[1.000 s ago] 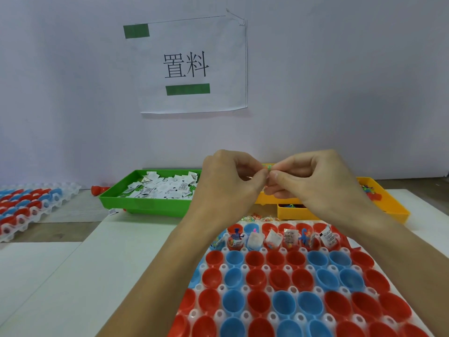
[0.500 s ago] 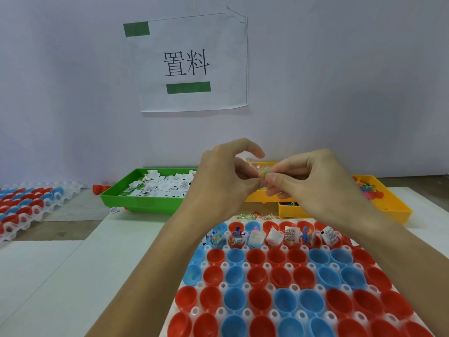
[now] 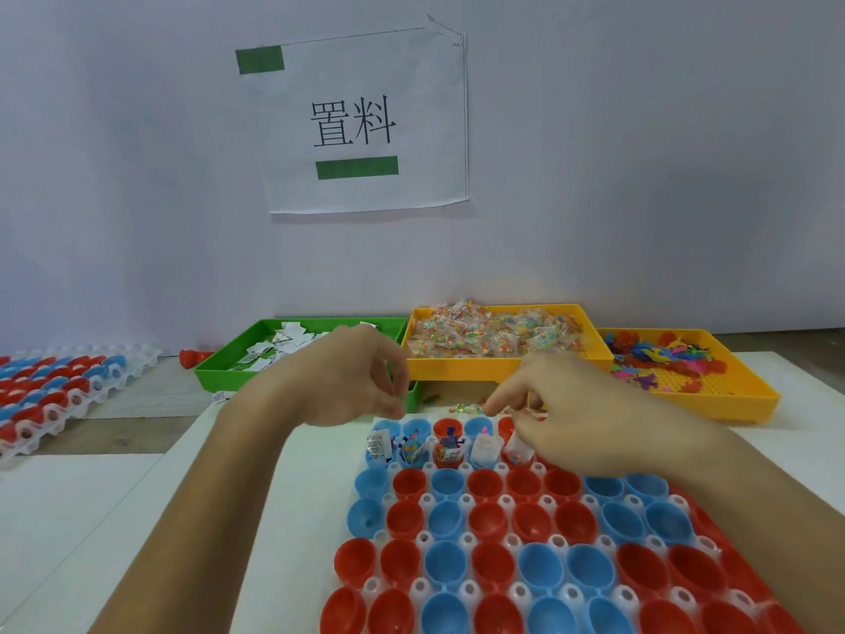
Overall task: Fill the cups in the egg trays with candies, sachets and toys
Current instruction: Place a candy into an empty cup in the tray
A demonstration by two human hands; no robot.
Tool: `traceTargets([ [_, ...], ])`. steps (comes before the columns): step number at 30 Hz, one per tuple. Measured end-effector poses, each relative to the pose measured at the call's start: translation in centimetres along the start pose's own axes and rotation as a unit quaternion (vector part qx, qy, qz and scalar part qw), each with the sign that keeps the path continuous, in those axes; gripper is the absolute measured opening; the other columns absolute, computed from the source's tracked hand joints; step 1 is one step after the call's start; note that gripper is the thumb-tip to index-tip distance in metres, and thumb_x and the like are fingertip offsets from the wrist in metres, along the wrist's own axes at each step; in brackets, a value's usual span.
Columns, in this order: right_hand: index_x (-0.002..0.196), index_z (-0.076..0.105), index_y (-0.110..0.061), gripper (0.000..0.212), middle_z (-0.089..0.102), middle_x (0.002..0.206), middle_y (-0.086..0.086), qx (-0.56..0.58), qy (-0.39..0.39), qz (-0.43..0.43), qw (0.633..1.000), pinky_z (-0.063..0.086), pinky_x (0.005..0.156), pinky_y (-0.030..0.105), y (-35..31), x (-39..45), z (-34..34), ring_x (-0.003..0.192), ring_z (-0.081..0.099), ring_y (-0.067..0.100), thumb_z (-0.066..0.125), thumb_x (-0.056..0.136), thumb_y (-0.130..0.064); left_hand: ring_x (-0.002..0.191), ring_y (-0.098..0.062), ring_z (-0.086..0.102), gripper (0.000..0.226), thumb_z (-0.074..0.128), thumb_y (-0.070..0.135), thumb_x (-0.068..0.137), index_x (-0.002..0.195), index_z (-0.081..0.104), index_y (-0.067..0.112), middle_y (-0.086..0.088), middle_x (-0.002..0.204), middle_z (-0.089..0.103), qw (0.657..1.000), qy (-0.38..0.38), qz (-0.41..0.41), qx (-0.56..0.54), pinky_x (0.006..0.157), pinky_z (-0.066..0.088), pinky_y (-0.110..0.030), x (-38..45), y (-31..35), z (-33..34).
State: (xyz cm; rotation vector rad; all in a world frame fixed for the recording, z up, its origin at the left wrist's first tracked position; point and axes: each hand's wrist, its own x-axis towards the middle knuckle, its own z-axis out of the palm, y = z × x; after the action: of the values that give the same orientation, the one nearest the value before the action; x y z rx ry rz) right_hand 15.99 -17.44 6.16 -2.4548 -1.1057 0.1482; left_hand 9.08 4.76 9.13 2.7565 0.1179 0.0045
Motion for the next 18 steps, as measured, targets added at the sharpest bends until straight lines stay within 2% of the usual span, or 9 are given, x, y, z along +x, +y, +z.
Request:
traceTargets([
  [2, 0.127, 0.065, -0.034, 0.04, 0.05, 0.136, -0.011, -0.037, -0.039, 0.02, 0.998, 0.042, 0.103, 0.026, 0.2, -0.1, 0.3, 0.132, 0.039, 0.005, 0.048, 0.097, -0.015, 0.078, -0.009, 0.069, 0.012, 0.082, 0.023, 0.08, 0.082, 0.07, 0.026, 0.011, 0.08, 0.074, 1.0, -0.003, -0.012, 0.005, 0.084, 0.057, -0.043, 0.0, -0.5, 0.0],
  [4, 0.129, 0.062, -0.036, 0.041, 0.04, 0.138, -0.008, -0.06, -0.07, 0.037, 0.995, 0.034, 0.114, 0.039, 0.0, -0.1, 0.5, 0.139, 0.025, 0.012, 0.046, 0.097, -0.016, 0.077, -0.008, 0.069, 0.011, 0.082, 0.025, 0.079, 0.082, 0.071, 0.026, 0.011, 0.079, 0.074, 1.0, -0.009, -0.015, 0.009, 0.084, 0.058, -0.042, 0.1, -0.6, 0.0],
  [8, 0.123, 0.065, -0.043, 0.047, 0.034, 0.121, -0.011, -0.067, -0.11, 0.043, 0.991, 0.033, 0.115, 0.043, -0.2, -0.3, 0.2, 0.137, 0.025, 0.012, 0.043, 0.096, -0.013, 0.075, -0.004, 0.068, 0.012, 0.081, 0.025, 0.08, 0.081, 0.069, 0.027, 0.013, 0.079, 0.073, 1.0, -0.021, -0.014, 0.018, 0.083, 0.058, -0.039, 0.2, -0.8, 0.1],
  [12, 0.121, 0.067, -0.045, 0.048, 0.039, 0.118, -0.016, -0.069, -0.117, 0.025, 0.99, 0.03, 0.116, 0.044, -0.1, -0.4, -0.2, 0.138, 0.025, 0.011, 0.042, 0.095, -0.012, 0.071, -0.001, 0.066, 0.014, 0.081, 0.026, 0.08, 0.078, 0.067, 0.029, 0.015, 0.076, 0.072, 0.999, -0.023, -0.015, 0.021, 0.077, 0.058, -0.033, 0.4, -1.2, 0.2],
  [14, 0.121, 0.068, -0.043, 0.048, 0.044, 0.127, -0.014, -0.07, -0.116, 0.021, 0.991, 0.031, 0.116, 0.043, -0.2, -0.4, -0.2, 0.138, 0.027, 0.011, 0.042, 0.095, -0.012, 0.066, 0.003, 0.065, 0.015, 0.081, 0.026, 0.08, 0.077, 0.067, 0.03, 0.017, 0.072, 0.071, 0.999, -0.022, -0.012, 0.02, 0.069, 0.054, -0.028, 0.5, -1.4, 0.2],
  [16, 0.122, 0.068, -0.04, 0.045, 0.047, 0.135, -0.014, -0.065, -0.102, 0.017, 0.992, 0.036, 0.113, 0.036, -0.2, -0.4, -0.2, 0.136, 0.033, 0.01, 0.043, 0.096, -0.013, 0.065, 0.002, 0.064, 0.015, 0.08, 0.025, 0.081, 0.077, 0.066, 0.03, 0.016, 0.071, 0.071, 0.999, -0.026, -0.013, 0.019, 0.066, 0.05, -0.025, 0.6, -1.7, 0.3],
  [18, 0.124, 0.067, -0.036, 0.042, 0.05, 0.125, -0.023, -0.055, -0.081, 0.008, 0.995, 0.041, 0.104, 0.025, -0.1, -0.4, -0.3, 0.128, 0.043, 0.004, 0.044, 0.097, -0.014, 0.066, -0.001, 0.063, 0.015, 0.08, 0.026, 0.081, 0.078, 0.066, 0.031, 0.015, 0.071, 0.069, 0.999, -0.038, -0.021, 0.026, 0.064, 0.048, -0.023, 0.6, -2.0, 0.4],
])
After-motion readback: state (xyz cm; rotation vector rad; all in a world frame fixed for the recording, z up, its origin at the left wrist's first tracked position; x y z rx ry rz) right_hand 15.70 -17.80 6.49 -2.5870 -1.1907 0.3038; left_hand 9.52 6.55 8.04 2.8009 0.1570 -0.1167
